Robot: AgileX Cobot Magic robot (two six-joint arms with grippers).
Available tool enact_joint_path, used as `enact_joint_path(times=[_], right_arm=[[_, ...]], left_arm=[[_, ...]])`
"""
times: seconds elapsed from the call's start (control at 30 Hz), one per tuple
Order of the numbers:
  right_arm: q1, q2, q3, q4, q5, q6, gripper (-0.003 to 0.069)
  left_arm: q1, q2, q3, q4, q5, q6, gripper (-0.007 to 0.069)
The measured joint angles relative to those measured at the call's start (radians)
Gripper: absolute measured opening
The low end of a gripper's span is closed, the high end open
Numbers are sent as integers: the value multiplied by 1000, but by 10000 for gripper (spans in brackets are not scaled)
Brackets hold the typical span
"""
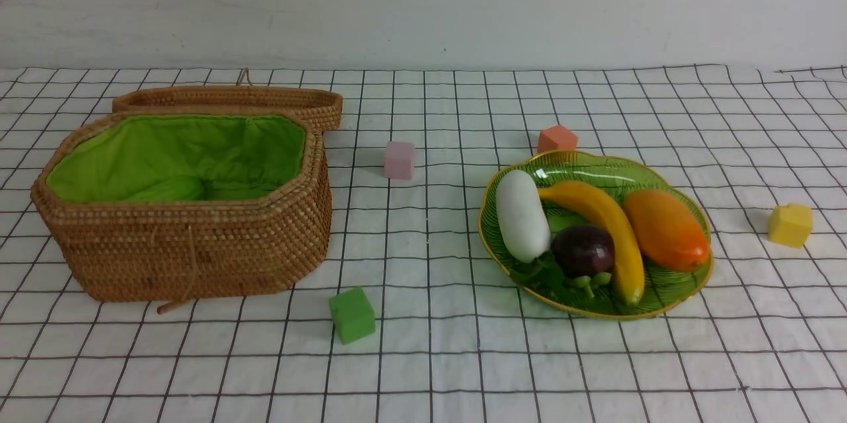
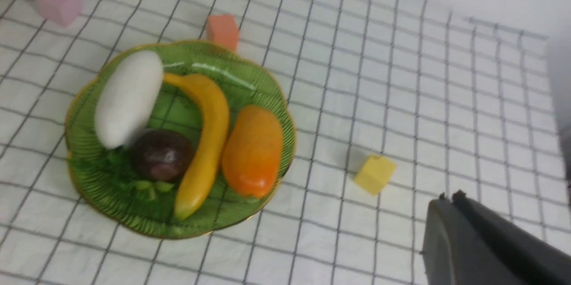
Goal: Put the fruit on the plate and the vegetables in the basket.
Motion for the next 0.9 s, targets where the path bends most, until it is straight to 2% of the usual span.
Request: enact_joint_path(times=[0.13,0.17,0.23,0.43,0.67,0.9], right_arm=[[0,-291,326,-31,-237,113,-6],[0,-291,344,-31,-237,120,-6],[0,-475,555,-34,-355,211,-6],[0,-769,948,-34,-428,300,-3],[0,-885,1177,-56,-440,307,0],[0,-887,1192,-56,-468,311,4]], left_arm=[[0,0,0,0,0,0,218],[0,0,0,0,0,0,218],[0,0,0,0,0,0,221],[0,0,0,0,0,0,221],[0,0,0,0,0,0,229],[0,0,0,0,0,0,235]])
